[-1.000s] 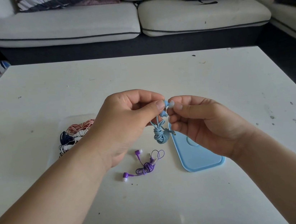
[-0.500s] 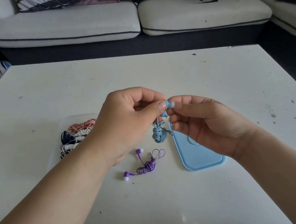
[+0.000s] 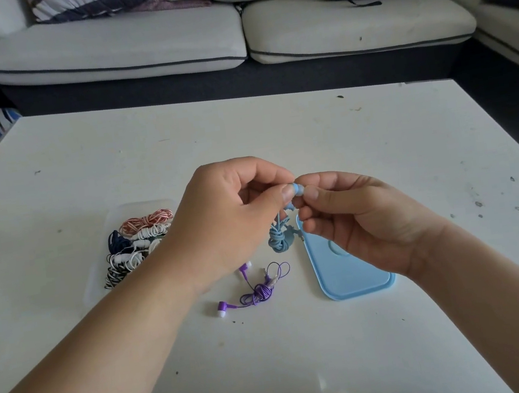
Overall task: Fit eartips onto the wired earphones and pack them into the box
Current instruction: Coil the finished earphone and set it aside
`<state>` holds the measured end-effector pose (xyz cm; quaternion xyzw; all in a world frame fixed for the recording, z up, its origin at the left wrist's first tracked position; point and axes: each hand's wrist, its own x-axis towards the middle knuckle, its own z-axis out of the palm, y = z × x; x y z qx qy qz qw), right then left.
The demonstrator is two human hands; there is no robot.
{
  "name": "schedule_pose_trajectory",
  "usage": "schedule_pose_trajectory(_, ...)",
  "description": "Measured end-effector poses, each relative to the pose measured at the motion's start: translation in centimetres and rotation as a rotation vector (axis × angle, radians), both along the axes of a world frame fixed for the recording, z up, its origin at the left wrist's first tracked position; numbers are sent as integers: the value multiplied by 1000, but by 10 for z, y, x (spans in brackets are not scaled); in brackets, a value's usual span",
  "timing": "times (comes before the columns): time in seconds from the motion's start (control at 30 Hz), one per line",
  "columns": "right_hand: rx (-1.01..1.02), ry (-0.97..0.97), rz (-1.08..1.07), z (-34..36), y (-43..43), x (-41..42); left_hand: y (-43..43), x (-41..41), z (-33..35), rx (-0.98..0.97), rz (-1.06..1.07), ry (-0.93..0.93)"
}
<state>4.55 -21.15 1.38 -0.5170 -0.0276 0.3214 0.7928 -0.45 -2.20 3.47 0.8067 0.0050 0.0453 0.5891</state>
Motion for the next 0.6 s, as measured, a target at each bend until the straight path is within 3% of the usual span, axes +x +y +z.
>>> schedule_pose_trajectory(0.47, -101, -27, -20, -1, -5, 2, -8, 2, -2, -218, 10, 207)
schedule_pose_trajectory(0.6, -224, 18, -226, -5, -14, 12, -10, 2, -2, -299, 36, 249)
